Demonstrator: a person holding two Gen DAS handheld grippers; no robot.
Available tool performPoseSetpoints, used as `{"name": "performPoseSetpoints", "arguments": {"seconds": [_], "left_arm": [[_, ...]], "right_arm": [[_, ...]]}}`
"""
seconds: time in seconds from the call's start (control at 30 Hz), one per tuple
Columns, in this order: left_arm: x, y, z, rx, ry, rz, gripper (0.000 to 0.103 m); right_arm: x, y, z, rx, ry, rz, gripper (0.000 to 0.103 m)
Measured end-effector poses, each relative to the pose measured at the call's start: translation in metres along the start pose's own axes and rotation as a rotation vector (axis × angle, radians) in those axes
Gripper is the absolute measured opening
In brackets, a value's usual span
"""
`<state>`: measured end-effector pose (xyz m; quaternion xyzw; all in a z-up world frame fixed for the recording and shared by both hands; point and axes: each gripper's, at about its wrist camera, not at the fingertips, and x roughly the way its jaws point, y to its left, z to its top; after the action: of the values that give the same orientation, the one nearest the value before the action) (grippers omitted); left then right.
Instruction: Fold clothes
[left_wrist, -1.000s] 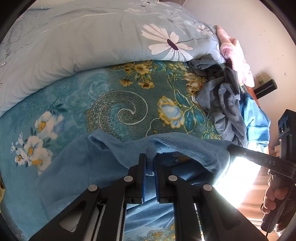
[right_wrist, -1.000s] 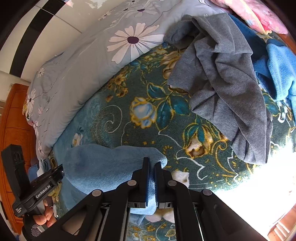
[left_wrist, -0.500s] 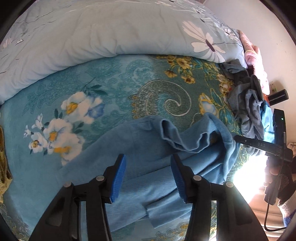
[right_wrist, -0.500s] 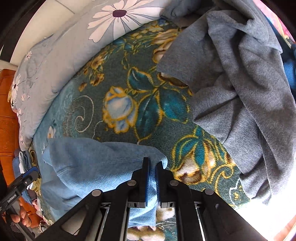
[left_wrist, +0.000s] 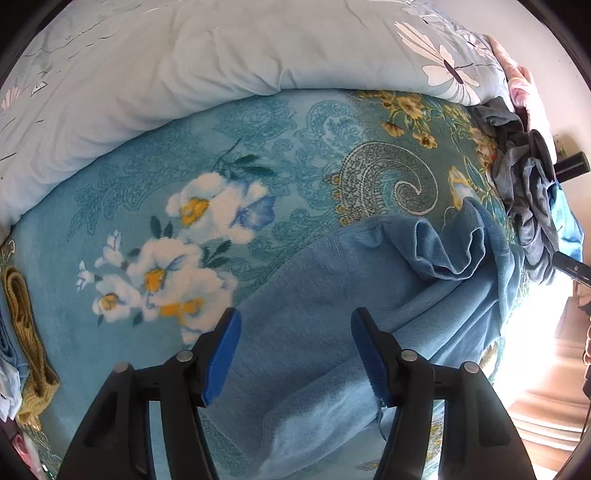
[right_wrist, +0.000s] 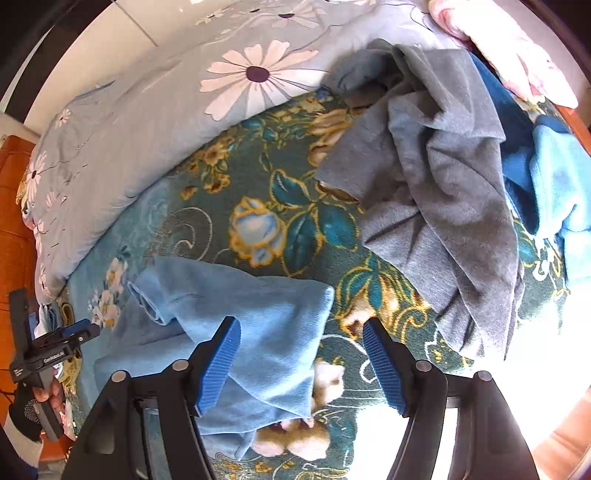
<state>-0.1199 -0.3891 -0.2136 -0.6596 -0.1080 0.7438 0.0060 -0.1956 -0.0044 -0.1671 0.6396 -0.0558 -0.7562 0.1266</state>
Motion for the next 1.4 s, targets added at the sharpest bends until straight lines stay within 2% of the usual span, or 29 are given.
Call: {"name": "performPoseSetpoints", "arguments": {"seconds": [0.13,0.27,0.43,0.6,0.63,0.67,0.73,0.97,1.17,1.3,1.4], "left_arm": [[0.02,-0.011,0.012,0.078,0.026,-0.008,0.067],[0.041,-0.021,0.025,0.158,0.046,-0.01,0.067],[0.06,-0.022,0.037,0.205,0.072,-0.027,0.067],[0.068,-0.016,0.043,0.2,0.082,-0.063,0.067],[0.07,-0.015,0.045,0.198,0.085,-0.067,0.067],[0.071,-0.012,0.046,0.196,0.089,-0.07,0.067],[0.073,-0.009,0.048,0.196,0.096,-0.083,0.067],[0.075,-0.009,0.053,0.243,0.117,-0.087,0.067],[0.076,-0.008,0.063,0.237,0.123,-0.1,0.067],[0.081,-0.027,0.07,0.281,0.12,-0.072,0.066],[0.086,-0.042,0.066,0.362,0.113,0.006,0.066]], "right_arm": [[0.019,0.047,0.011,-0.123,0.031,0.045,0.072],[0.05,0.092,0.01,-0.268,0.08,0.045,0.072],[0.078,0.109,0.004,-0.364,0.115,-0.034,0.071],[0.081,0.095,0.008,-0.335,0.12,-0.033,0.043],[0.08,0.092,0.009,-0.33,0.12,-0.033,0.032],[0.08,0.089,0.01,-0.324,0.12,-0.035,0.015],[0.078,0.081,0.012,-0.308,0.115,-0.051,0.006],[0.063,0.036,0.02,-0.207,0.064,-0.128,0.004],[0.047,0.009,0.014,-0.142,0.041,-0.152,0.004],[0.04,0.008,0.007,-0.135,0.028,-0.146,0.004],[0.039,0.007,0.004,-0.123,0.02,-0.132,0.004]]}}
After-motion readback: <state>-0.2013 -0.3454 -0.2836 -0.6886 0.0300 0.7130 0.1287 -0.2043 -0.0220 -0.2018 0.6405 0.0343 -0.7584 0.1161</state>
